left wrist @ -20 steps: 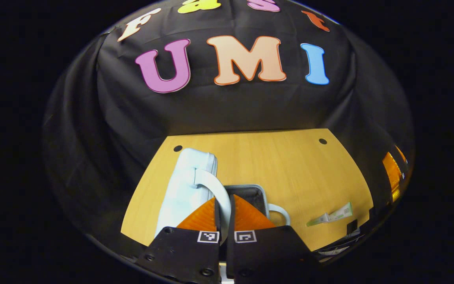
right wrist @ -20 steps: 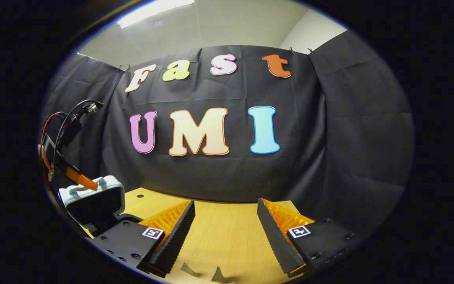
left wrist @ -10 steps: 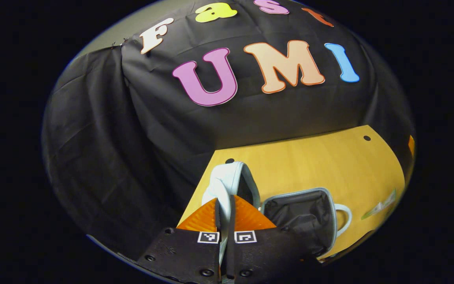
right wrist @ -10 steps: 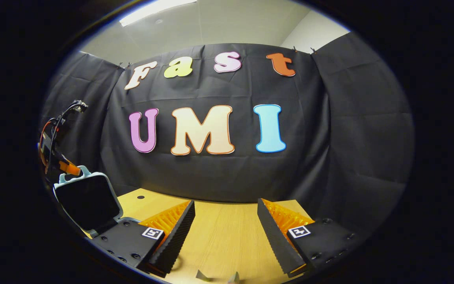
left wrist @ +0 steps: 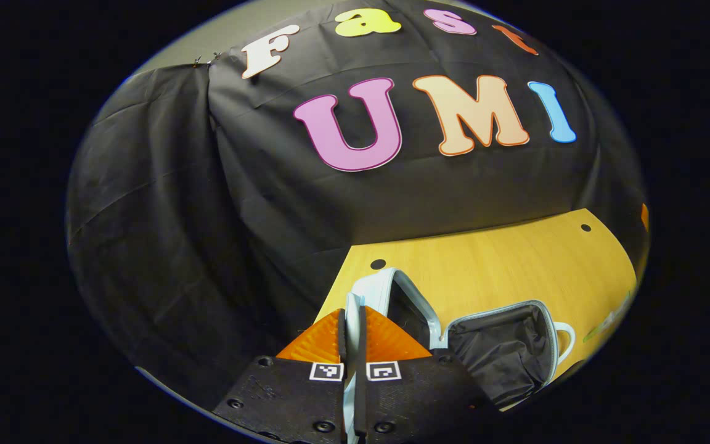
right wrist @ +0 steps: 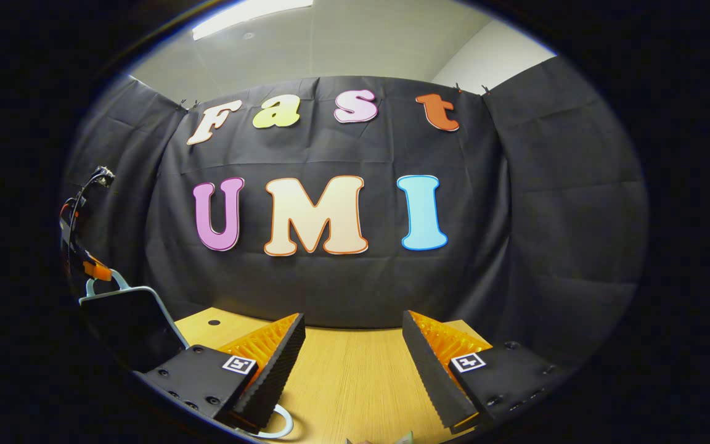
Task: First open the suitcase, pack the skin care products into it, and then close the suitcase.
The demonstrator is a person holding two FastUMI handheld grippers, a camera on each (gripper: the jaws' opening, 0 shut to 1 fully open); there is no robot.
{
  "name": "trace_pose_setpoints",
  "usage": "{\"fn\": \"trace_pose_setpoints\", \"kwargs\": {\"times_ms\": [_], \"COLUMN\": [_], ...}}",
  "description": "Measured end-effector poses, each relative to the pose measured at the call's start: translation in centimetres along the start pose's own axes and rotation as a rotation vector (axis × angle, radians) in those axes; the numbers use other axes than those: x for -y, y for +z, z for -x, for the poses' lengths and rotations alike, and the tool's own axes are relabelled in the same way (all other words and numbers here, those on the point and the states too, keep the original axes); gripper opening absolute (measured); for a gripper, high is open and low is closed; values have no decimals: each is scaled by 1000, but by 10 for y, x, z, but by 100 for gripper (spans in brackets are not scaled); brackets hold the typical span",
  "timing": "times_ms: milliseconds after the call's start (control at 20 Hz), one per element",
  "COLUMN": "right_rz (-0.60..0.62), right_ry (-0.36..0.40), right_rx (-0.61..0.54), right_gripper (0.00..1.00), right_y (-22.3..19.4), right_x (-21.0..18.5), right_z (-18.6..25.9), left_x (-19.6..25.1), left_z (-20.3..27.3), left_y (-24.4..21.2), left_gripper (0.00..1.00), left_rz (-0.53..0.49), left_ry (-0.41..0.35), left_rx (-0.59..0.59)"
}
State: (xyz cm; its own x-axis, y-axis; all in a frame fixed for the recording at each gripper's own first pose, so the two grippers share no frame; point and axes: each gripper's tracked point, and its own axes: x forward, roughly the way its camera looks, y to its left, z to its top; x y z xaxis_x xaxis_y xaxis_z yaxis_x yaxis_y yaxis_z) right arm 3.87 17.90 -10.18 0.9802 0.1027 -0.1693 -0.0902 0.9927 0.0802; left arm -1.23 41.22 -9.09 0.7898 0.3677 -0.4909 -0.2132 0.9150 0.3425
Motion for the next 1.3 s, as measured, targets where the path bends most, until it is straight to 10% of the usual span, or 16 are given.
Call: {"fn": "trace_pose_setpoints", "kwargs": {"times_ms": [950,1150,1300], "right_rz": [60,57,63], "right_ry": [-71,-60,-29], "right_rx": [-33,-38,-35], "right_gripper": [98,98,98], "right_y": [-13,-13,-11], "right_x": [-31,-37,-45], "right_z": [0,-4,-8], "left_x": [-95,-116,-105], "left_z": [-90,-84,-67], "left_y": [-148,-150,-118], "left_gripper": [2,22,81], "left_rz": [200,216,250], "left_ry": [153,251,266], "left_rx": [-147,-85,49]}}
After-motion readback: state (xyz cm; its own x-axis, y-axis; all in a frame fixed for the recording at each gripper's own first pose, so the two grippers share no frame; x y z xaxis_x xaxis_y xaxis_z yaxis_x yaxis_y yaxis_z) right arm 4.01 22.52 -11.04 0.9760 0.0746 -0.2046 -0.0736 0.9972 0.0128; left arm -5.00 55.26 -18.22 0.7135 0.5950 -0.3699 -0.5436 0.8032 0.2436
